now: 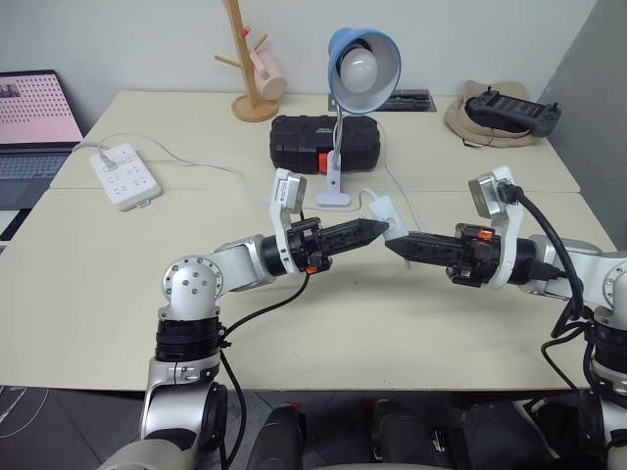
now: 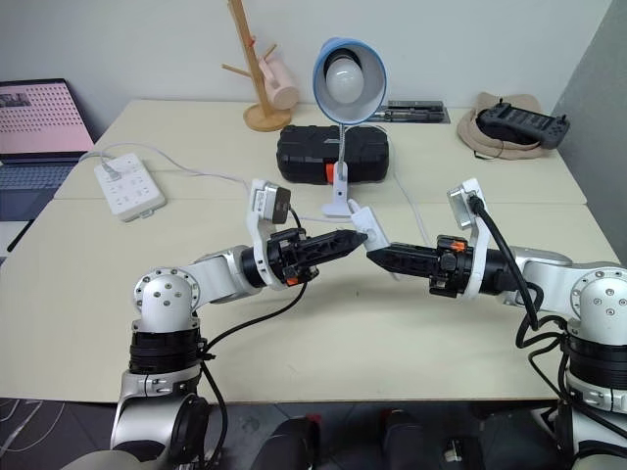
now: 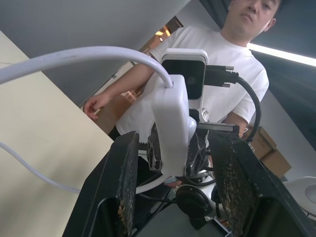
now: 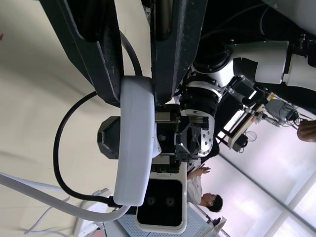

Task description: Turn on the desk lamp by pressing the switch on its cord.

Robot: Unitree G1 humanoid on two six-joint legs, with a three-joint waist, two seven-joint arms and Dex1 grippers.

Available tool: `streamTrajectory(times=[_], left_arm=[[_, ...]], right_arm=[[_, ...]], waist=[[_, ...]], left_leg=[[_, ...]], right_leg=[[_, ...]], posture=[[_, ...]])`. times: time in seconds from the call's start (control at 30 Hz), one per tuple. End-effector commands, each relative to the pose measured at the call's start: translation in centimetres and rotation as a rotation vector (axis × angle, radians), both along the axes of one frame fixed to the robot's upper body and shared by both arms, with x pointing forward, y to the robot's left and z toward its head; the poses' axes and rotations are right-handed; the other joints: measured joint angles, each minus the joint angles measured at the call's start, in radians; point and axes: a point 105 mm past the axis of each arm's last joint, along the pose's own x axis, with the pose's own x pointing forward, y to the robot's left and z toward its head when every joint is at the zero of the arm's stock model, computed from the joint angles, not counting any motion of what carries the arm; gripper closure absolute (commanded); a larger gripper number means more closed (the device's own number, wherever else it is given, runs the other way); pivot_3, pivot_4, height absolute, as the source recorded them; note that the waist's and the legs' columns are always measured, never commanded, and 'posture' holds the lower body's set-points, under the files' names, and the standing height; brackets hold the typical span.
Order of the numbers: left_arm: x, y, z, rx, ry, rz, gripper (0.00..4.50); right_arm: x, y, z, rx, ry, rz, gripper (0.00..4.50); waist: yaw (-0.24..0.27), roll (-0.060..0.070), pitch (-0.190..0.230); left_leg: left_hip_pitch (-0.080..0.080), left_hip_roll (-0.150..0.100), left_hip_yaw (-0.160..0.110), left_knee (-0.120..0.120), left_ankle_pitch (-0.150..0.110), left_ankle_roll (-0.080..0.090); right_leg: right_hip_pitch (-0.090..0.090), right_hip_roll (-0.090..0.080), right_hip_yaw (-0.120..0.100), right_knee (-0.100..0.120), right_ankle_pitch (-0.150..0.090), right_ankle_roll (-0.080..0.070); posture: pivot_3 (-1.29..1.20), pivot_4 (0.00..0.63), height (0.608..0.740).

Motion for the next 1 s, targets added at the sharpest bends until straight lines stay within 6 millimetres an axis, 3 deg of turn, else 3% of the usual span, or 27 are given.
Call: streamTrajectory(times=[0.03,0.2,0.23,0.33,0.5,0.83,0.9,1.0], left_arm=[[-0.29,-0.21,0.96,-0.026,-0.040,-0.023,2.22],[-0.41,-0.29,0.94,-0.029,-0.043,-0.032,2.22],[-0.41,-0.29,0.93,-0.029,-0.043,-0.033,2.58],[-0.35,-0.27,0.96,-0.033,-0.040,-0.031,2.95],[-0.15,-0.22,1.19,-0.044,-0.039,-0.026,3.94],[-0.12,-0.51,1.46,-0.036,-0.052,-0.018,3.97],[-0.43,-0.37,1.66,-0.055,-0.056,-0.035,3.27],[-0.10,-0.35,1.59,-0.050,-0.051,-0.014,2.81]], right_arm=[[-0.91,0.32,1.46,0.036,-0.051,0.045,4.10],[-0.94,0.39,1.38,0.036,-0.049,0.043,4.10],[-0.93,0.39,1.37,0.036,-0.048,0.042,4.10],[-0.94,0.35,1.34,0.036,-0.048,0.040,4.10],[-1.04,0.30,1.19,0.032,-0.045,0.038,4.10],[-1.27,0.24,0.91,0.021,-0.041,0.040,4.10],[-1.22,0.26,0.96,0.020,-0.044,0.040,4.10],[-1.20,0.24,1.03,0.018,-0.045,0.041,4.10]], waist=[[0.000,0.000,0.000],[0.000,0.000,0.000],[0.000,0.000,0.000],[0.000,0.000,0.000],[0.000,0.000,0.000],[0.000,0.000,0.000],[0.000,0.000,0.000],[0.000,0.000,0.000]], left_leg=[[0.000,0.000,0.000,0.000,0.000,0.000],[0.000,0.000,0.000,0.000,0.000,0.000],[0.000,0.000,0.000,0.000,0.000,0.000],[0.000,0.000,0.000,0.000,0.000,0.000],[0.000,0.000,0.000,0.000,0.000,0.000],[0.000,0.000,0.000,0.000,0.000,0.000],[0.000,0.000,0.000,-0.001,0.000,0.000],[0.000,0.000,0.000,-0.001,0.000,0.000]], right_leg=[[0.000,0.000,0.000,0.000,0.000,0.000],[0.000,0.000,0.000,0.000,0.000,0.000],[0.000,0.000,0.000,0.000,0.000,0.000],[0.000,0.000,0.000,0.000,0.000,0.000],[0.000,0.000,0.000,-0.001,0.000,0.000],[0.000,0.000,0.000,-0.001,0.000,0.000],[0.000,0.000,0.000,-0.001,0.000,0.000],[0.000,0.000,0.000,-0.001,0.000,0.000]], posture=[[0.00,0.150,0.740],[0.00,0.150,0.740],[0.00,0.150,0.740],[0.00,0.150,0.740],[0.00,0.150,0.740],[0.00,0.150,0.740],[0.00,0.150,0.740],[0.00,0.150,0.740]])
